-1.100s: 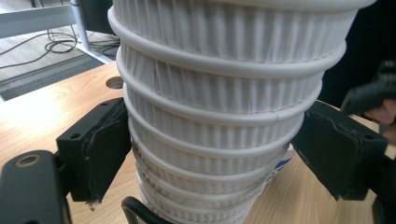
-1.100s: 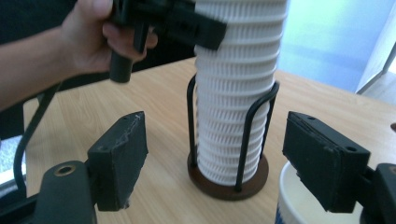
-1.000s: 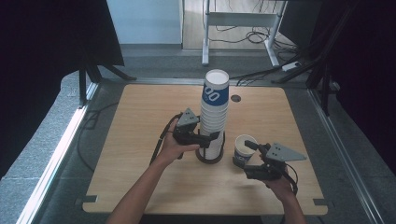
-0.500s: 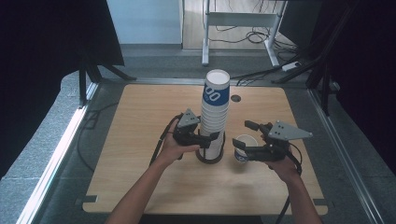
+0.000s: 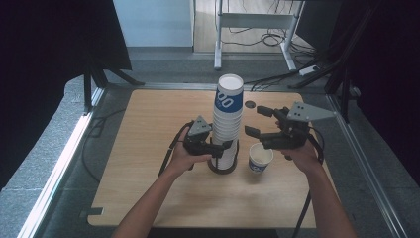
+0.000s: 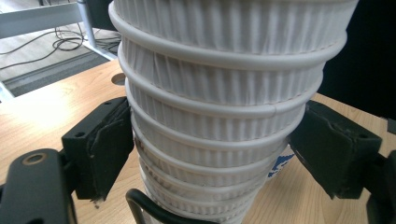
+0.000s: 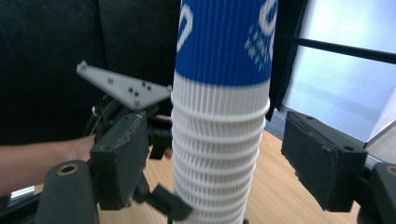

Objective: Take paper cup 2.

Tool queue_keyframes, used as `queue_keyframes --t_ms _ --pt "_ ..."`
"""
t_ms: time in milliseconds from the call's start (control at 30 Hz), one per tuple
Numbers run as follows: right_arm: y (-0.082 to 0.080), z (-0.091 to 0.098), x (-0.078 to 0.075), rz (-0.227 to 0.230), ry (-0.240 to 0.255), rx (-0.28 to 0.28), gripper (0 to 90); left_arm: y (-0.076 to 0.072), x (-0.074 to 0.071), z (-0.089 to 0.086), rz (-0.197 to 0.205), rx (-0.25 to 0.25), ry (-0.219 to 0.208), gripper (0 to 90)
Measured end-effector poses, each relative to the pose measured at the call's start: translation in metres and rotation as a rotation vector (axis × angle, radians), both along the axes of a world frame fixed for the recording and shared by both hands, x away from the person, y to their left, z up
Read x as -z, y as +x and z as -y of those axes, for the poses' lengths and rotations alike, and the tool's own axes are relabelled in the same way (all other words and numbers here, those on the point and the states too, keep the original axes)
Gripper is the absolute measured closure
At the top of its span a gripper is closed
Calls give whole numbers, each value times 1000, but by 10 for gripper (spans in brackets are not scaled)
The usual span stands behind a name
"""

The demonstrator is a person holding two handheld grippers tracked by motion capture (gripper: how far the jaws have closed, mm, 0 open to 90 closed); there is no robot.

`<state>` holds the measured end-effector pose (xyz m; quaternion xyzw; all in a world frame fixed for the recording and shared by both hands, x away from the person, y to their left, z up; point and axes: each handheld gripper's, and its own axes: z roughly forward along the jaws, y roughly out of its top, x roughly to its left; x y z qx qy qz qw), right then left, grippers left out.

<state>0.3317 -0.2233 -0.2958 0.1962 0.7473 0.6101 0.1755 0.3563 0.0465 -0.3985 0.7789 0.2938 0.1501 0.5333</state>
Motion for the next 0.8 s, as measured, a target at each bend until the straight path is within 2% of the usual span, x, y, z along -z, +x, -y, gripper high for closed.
queue_keyframes --t_ms 267,533,633,800 --pt "12 -12 -20 -6 4 -18 221 0 0 0 -3 -3 2 155" --pt "34 -32 -41 -20 -2 -40 197 -1 -1 0 -5 -5 2 155" --pt "40 -42 -45 -14 -26 -46 190 0 -1 1 -6 -5 4 155" --pt "49 -54 -45 -23 -27 -53 188 0 -1 1 -3 -5 9 155"
